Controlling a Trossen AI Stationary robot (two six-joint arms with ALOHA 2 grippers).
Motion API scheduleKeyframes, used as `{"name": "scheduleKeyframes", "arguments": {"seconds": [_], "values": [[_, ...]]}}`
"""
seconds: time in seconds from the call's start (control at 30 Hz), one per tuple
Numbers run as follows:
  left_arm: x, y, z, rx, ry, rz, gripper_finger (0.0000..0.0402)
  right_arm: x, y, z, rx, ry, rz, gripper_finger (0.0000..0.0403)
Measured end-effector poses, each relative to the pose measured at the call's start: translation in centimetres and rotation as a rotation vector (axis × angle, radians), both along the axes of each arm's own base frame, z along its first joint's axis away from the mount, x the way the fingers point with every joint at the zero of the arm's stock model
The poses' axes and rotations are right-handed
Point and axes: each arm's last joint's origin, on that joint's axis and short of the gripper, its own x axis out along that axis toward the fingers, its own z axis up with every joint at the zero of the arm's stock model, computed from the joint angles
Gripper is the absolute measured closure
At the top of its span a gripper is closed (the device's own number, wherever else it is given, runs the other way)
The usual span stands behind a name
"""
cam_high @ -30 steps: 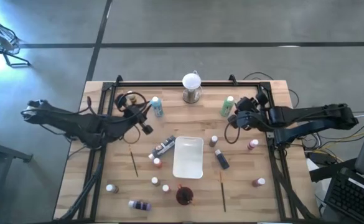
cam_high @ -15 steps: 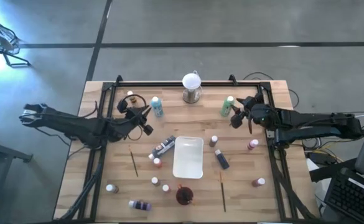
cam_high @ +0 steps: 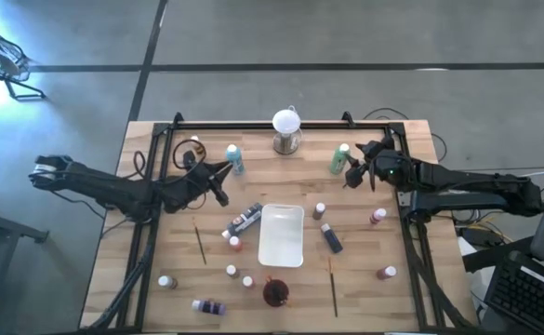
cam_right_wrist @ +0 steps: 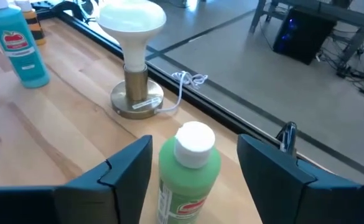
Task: Pick & Place Paint Supplies
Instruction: Put the green paint bottle into the white bin
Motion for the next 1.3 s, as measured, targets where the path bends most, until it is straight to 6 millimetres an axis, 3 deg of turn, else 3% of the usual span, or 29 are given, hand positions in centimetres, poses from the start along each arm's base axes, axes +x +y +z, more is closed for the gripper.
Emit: {"name": "scheduleKeyframes", "arguments": {"seconds": [0.53,0.93,1.3], "values": [[0.3,-0.1,1.2,0.006,-0.022,-0.051,0.0339,0.0,-0.6,-0.3,0.025,0.011,0.015,0.0176],[0.5,-0.2,2.3,0.081,0.005,-0.077,0.0340,1.9,-1.4,-1.6,0.061,0.039,0.020,0.0154],[0.5,-0.1,2.3,0.111,0.049,-0.080,0.0341,2.0,-1.8,-1.7,0.022,0.048,-0.057,0.0182]]}}
